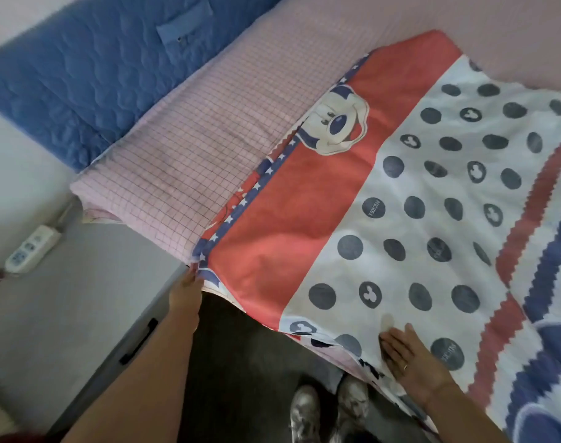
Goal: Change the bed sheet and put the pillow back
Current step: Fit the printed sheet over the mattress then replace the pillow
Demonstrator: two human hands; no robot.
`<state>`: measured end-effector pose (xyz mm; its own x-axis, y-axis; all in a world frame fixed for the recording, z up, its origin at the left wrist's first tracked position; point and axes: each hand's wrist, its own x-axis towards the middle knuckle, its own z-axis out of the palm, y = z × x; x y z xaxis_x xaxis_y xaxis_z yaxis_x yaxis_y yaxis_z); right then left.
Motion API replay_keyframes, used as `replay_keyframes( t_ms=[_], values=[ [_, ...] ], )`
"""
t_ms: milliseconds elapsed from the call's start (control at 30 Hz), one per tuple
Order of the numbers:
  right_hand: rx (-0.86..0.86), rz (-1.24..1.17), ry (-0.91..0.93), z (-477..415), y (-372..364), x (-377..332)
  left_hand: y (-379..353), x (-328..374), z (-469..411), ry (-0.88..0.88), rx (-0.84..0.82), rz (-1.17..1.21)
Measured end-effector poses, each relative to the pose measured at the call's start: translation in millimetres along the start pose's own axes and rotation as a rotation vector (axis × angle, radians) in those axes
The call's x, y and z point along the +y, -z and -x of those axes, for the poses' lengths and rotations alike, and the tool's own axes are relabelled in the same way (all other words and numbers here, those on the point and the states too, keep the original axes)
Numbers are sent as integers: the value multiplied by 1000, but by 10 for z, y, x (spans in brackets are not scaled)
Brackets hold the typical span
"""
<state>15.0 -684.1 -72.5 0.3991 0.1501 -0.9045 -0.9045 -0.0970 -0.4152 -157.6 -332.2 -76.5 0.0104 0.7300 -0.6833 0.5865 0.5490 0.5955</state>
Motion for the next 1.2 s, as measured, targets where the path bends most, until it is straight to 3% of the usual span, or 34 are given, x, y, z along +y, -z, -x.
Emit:
replay_keyframes(
  t_ms=[233, 433, 633, 900, 1033, 1200],
  values=[
    [-27, 64, 72, -83, -46, 67, 39, -35, -174, -92, -94, -163],
    [7, -27, 72, -73, -76, 91, 91, -124, -145, -137, -44, -336],
    [-13, -83, -34, 146, -102, 100, 293, 158, 188, -144, -208, 37],
    [107, -152, -234, 707, 164, 412, 362, 1411, 647, -232, -361, 407],
    [103, -392, -270, 820, 401, 470, 211, 1875, 889, -338, -506, 421],
    [9, -783, -162, 866, 658, 219, -53, 2180, 1005, -379, -556, 461]
  ],
)
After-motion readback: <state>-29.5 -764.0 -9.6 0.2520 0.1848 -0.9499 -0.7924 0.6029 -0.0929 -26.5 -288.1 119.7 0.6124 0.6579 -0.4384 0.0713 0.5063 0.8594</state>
